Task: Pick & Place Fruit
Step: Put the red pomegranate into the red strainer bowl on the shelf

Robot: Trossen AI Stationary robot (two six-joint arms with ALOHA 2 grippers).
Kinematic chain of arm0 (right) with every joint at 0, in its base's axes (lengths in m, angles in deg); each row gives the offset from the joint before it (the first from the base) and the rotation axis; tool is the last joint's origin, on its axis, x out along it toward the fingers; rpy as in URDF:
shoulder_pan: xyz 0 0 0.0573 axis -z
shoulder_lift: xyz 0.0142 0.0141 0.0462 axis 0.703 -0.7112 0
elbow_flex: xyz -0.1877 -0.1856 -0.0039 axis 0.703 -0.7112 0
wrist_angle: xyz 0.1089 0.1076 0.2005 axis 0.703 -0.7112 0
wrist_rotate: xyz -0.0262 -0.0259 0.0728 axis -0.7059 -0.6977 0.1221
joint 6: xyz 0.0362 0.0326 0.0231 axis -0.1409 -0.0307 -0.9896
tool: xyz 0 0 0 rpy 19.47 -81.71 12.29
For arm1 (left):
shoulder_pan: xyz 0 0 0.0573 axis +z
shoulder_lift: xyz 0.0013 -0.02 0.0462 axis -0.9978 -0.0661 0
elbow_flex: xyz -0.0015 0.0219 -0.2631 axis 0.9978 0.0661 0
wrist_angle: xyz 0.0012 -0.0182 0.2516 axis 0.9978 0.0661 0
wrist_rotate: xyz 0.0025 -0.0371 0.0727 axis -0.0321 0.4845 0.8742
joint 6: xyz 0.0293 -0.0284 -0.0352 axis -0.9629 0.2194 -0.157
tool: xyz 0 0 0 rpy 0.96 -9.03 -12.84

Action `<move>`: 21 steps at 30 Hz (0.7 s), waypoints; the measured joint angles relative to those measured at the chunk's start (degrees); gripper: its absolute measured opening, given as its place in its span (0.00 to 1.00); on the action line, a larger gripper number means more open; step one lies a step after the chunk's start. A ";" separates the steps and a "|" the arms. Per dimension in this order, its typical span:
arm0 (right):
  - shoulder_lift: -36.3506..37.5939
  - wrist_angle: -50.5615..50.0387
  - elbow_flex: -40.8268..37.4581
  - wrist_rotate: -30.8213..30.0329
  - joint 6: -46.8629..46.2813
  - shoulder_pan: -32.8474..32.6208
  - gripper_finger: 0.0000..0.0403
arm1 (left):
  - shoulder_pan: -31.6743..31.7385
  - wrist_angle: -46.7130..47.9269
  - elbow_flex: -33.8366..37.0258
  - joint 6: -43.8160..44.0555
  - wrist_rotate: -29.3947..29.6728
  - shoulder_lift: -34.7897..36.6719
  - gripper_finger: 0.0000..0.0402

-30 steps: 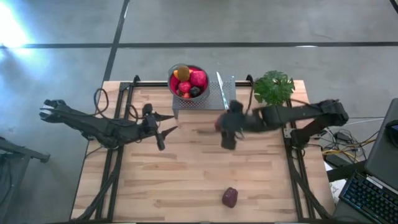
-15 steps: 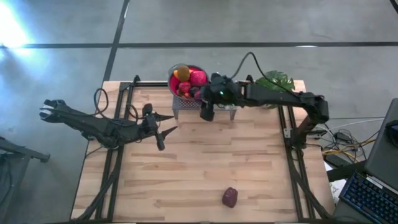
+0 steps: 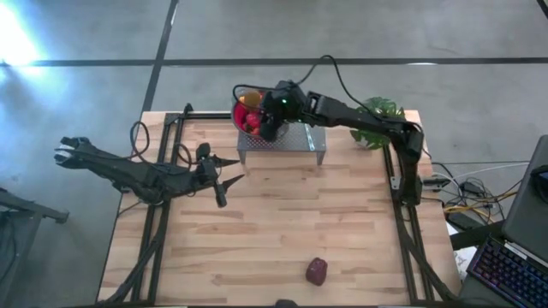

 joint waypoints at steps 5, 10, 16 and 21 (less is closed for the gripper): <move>-4.63 -3.50 6.25 0.05 0.58 0.17 0.54 | 0.00 1.16 0.00 0.04 0.00 0.00 0.53; -8.89 -9.32 11.91 0.00 0.87 0.42 0.54 | 0.00 1.14 0.00 0.04 0.00 0.00 0.53; -11.13 -14.51 16.01 0.00 1.72 0.48 0.56 | 0.00 1.06 0.00 0.04 0.00 0.00 0.53; -10.95 -15.49 16.54 0.00 0.89 0.52 0.62 | 0.00 0.99 0.00 0.04 0.00 0.00 0.53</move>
